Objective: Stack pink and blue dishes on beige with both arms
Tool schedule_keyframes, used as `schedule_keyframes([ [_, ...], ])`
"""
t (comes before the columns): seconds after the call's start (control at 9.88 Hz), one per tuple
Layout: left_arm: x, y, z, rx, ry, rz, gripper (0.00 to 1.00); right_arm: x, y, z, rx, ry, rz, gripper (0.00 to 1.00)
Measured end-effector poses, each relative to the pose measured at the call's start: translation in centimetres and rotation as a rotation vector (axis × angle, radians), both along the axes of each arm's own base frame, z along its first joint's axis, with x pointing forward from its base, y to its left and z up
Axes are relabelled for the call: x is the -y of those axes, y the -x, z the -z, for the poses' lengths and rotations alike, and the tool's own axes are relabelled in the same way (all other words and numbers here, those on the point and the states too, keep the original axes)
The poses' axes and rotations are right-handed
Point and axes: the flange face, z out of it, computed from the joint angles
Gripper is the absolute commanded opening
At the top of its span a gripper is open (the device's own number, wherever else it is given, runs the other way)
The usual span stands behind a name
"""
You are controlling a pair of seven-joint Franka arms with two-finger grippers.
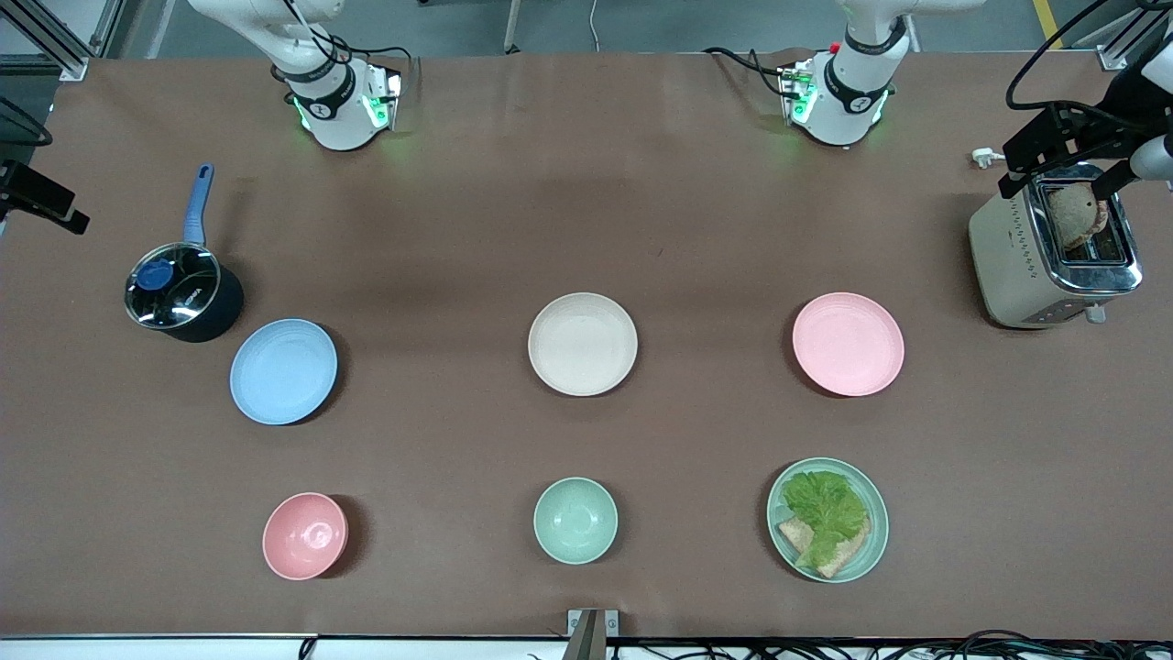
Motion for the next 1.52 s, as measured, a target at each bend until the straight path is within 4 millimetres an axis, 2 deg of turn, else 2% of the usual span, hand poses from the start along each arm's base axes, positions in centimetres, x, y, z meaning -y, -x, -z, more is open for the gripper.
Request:
schedule_keyframes([
  [0.61,0.0,-0.1,0.4,-0.008,-0.002,0.0,0.98,0.0,0.0,0.0,0.0,-0.001,0.001,1.0],
  [0.81,-0.3,-0.4,1.5,-0.031,-0.004,-0.005,0.98,0.3,-0.1,0.2,0.002,-0.003,0.007,1.0],
  [0.91,-1.0,-1.0,2.9,-0.056,-0.006,0.003,0.98,0.5,-0.7,1.2,0.009,-0.016,0.011,1.0],
  [1.01,-2.1,-2.0,5.2,-0.077,-0.008,0.015,1.0,0.9,-1.8,3.7,0.02,-0.038,0.022,1.0],
  [1.11,-3.1,-3.4,8.7,-0.079,-0.007,0.016,1.0,1.9,-2.9,7.6,0.028,-0.058,0.046,1.0],
  [1.32,-4.3,-5.4,17.8,-0.059,-0.008,0.017,1.0,3.9,-4.0,16.5,0.004,-0.066,0.057,1.0],
  [1.52,-5.0,-6.7,26.9,-0.057,-0.016,0.113,1.0,5.2,-4.8,24.9,-0.024,-0.068,0.037,1.0],
])
